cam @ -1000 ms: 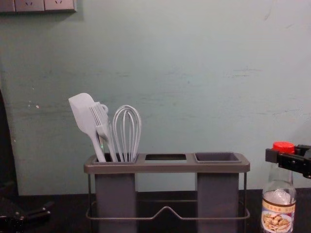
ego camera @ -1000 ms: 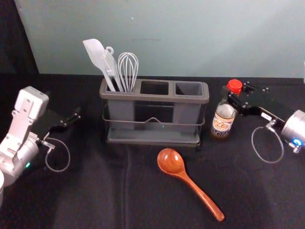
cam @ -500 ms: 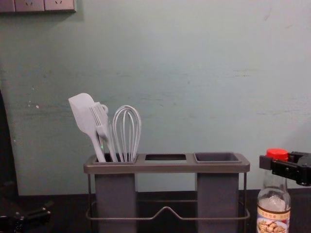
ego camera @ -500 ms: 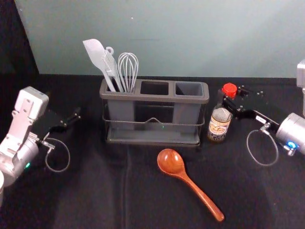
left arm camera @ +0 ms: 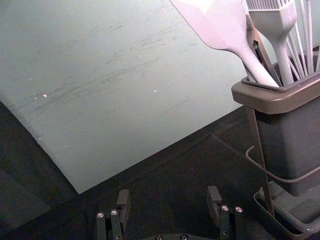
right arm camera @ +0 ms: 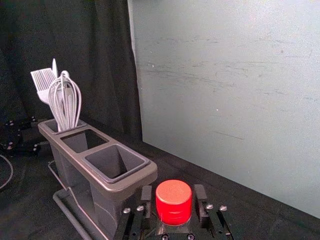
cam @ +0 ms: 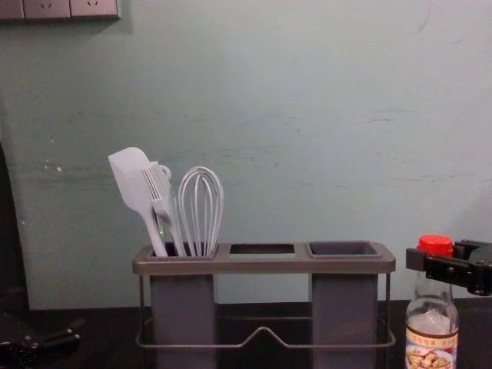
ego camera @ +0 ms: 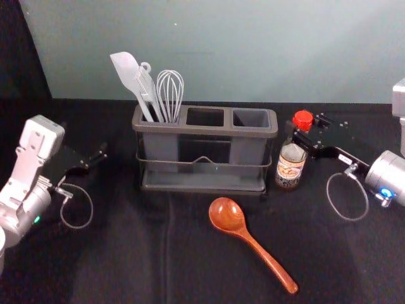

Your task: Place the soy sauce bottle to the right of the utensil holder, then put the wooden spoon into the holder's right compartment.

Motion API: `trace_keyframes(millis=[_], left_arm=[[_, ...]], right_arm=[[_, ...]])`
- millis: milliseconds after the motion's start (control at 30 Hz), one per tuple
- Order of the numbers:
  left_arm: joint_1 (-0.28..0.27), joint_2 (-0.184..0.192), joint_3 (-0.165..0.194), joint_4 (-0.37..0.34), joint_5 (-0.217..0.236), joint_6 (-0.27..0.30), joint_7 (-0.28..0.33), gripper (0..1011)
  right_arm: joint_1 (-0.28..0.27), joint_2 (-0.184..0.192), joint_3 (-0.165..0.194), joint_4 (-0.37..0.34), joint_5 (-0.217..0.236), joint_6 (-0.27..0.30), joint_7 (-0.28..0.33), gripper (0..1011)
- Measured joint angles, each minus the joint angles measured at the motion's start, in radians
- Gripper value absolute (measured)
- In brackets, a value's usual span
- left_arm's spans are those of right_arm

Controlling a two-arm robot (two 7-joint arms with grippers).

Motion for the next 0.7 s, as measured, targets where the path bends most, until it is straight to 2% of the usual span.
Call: trace_keyframes(millis=[67,100,167,200,233,300,467,600,700], left_arm=[[0.0,0.0,0.0,0.0,0.0,0.0,0.0,1005],[0.0,0.0,0.0,0.0,0.0,0.0,0.0,1005],[0.0,0.0,0.0,0.0,0.0,0.0,0.0,1005],[0.0,0.0,0.0,0.0,0.0,0.0,0.0,1005],[0.0,0.0,0.0,0.0,0.0,0.0,0.0,1005],[0.0,0.0,0.0,0.0,0.0,0.0,0.0,1005],[0.0,0.0,0.0,0.0,0.0,0.0,0.0,1005],[0.0,0.0,0.0,0.0,0.0,0.0,0.0,1005],[0.0,0.0,0.0,0.0,0.0,0.0,0.0,1005]], right_arm=[[0.0,0.0,0.0,0.0,0.0,0.0,0.0,564],[0.0,0.0,0.0,0.0,0.0,0.0,0.0,564],[0.0,0.0,0.0,0.0,0.0,0.0,0.0,666],[0.0,0.0,0.0,0.0,0.0,0.0,0.0,679],[0.0,0.0,0.0,0.0,0.0,0.0,0.0,748],[0.0,0.001,0.001,0.0,0.001,-0.001,0.0,762],[0.0,0.001,0.001,0.0,0.001,-0.001,0.001,925],[0.0,0.001,0.001,0.0,0.001,-0.001,0.001,1002],[0.0,0.001,0.001,0.0,0.001,-0.001,0.001,1003]])
